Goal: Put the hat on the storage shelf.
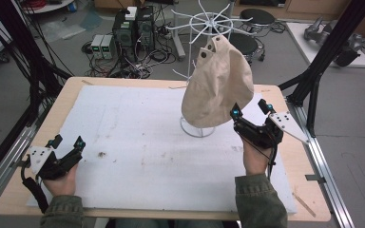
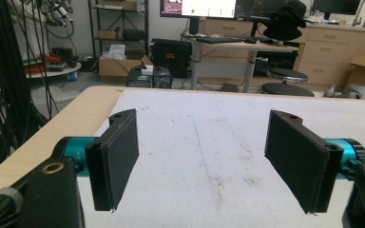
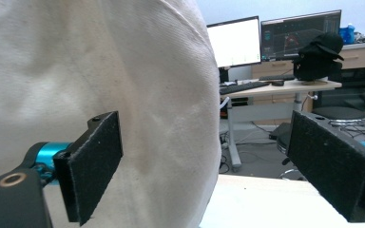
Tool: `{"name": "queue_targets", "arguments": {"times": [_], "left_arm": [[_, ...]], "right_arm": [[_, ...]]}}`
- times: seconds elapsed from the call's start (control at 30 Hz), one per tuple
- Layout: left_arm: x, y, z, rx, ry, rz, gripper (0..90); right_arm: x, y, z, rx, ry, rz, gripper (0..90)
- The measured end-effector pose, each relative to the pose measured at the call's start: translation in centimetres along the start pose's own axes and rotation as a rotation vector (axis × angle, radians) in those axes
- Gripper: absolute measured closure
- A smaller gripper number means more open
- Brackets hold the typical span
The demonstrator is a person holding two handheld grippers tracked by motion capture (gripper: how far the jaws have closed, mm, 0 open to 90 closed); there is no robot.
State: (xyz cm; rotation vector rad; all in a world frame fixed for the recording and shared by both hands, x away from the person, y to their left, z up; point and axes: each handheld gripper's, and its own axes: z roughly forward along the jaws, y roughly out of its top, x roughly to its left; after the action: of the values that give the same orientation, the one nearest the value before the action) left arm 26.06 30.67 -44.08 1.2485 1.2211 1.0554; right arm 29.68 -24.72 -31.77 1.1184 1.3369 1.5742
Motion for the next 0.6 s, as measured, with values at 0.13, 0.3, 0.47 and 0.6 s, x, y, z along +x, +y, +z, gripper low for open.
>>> {"name": "queue_targets", "arguments": {"times": [0.13,0.3,0.47,0.6], "left_arm": [[0.0,0.0,-0.1,0.000,0.001,-0.001,27.0],[0.1,0.0,-0.1,0.000,0.004,-0.003,27.0],[-0.1,0.0,-0.1,0.000,-0.001,-0.002,27.0],[0.0,0.0,-0.1,0.002,0.003,-0.002,27.0]], "right_arm": [[0.4,0.1,-0.6,0.041,-0.018,-0.022,11.1],[0.3,0.0,-1.4,0.109,-0.024,-0.011,11.1],[-0.3,-0.7,-2.5,0.139,-0.049,-0.001,11.1],[-1.1,-1.9,-2.8,0.172,-0.072,0.015,11.1]]}}
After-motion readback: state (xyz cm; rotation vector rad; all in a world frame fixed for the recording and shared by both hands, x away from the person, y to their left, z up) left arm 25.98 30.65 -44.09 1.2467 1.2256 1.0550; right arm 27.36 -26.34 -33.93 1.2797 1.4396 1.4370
